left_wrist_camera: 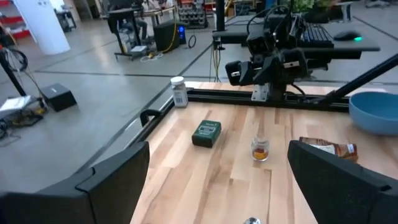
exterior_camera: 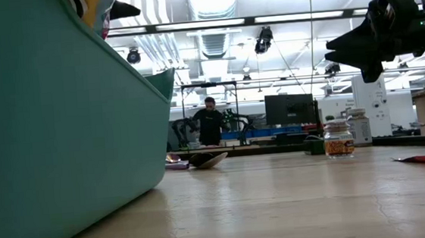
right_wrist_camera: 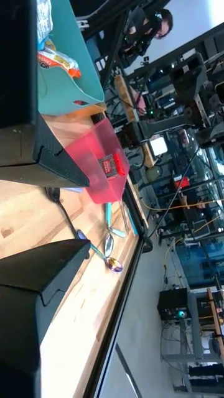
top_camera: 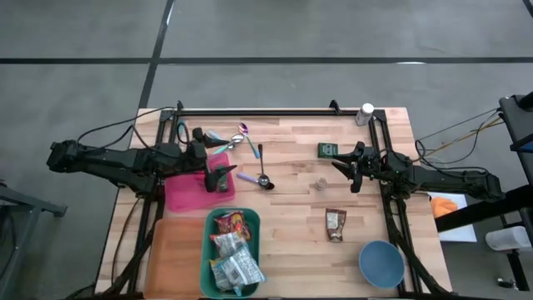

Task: Pick & Place Food Item
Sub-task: Put the brown seasoning bottle into the pink bin

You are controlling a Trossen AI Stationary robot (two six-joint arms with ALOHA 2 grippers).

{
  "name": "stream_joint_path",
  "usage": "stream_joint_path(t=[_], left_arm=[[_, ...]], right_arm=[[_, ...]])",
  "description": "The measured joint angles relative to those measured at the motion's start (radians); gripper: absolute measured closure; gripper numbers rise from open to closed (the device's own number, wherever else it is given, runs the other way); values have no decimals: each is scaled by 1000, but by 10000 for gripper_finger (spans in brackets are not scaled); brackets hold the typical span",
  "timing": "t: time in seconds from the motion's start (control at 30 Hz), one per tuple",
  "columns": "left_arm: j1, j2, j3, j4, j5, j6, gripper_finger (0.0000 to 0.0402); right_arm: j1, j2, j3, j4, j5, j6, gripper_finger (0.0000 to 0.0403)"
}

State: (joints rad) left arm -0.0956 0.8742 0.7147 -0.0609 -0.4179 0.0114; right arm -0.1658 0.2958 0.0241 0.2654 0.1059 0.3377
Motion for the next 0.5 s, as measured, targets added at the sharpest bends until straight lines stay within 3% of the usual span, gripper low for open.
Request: stream_joint_path(t=[0.5], left_arm=[[0,0,0,26,0,-45,18]], right_arm=[[0,0,0,0,0,0,261]])
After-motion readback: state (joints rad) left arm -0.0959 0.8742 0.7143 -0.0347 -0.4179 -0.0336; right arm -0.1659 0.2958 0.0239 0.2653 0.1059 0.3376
